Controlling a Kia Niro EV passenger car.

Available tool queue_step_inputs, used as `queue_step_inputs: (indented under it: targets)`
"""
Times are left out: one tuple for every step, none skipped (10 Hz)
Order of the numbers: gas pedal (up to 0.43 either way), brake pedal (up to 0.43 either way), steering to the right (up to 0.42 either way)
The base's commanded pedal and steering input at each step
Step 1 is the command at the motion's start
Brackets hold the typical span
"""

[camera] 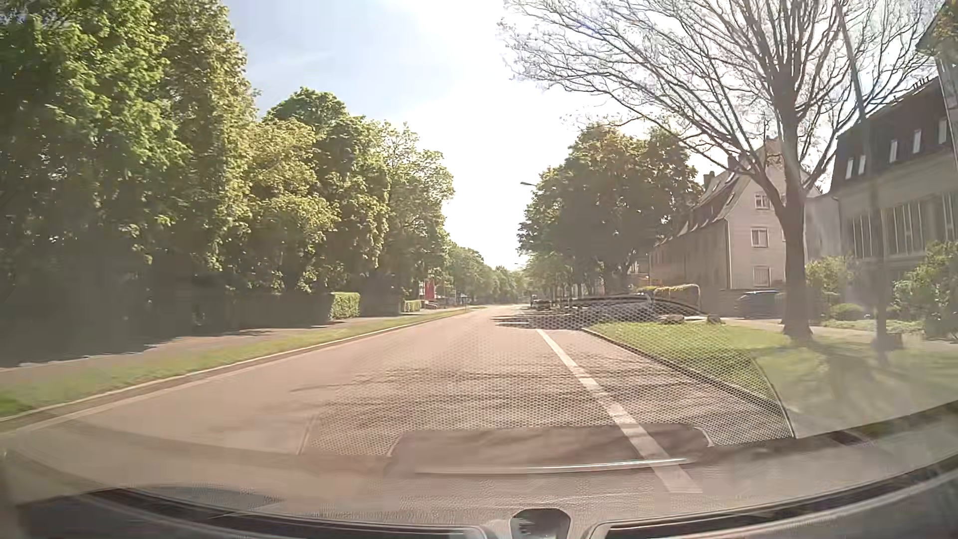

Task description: Follow the waypoints while adhering to traffic rules and regulations

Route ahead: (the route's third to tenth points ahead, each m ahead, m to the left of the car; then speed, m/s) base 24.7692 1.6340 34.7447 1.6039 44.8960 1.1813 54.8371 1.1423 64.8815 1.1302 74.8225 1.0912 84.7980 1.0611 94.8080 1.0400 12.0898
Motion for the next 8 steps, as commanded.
queue_step_inputs:
  targets:
    - [0.118,0.0,0.012]
    - [0.118,0.0,0.011]
    - [0.118,0.0,0.01]
    - [0.118,0.0,0.008]
    - [0.118,0.0,0.007]
    - [0.118,0.0,0.007]
    - [0.118,0.0,0.006]
    - [0.118,0.0,0.005]
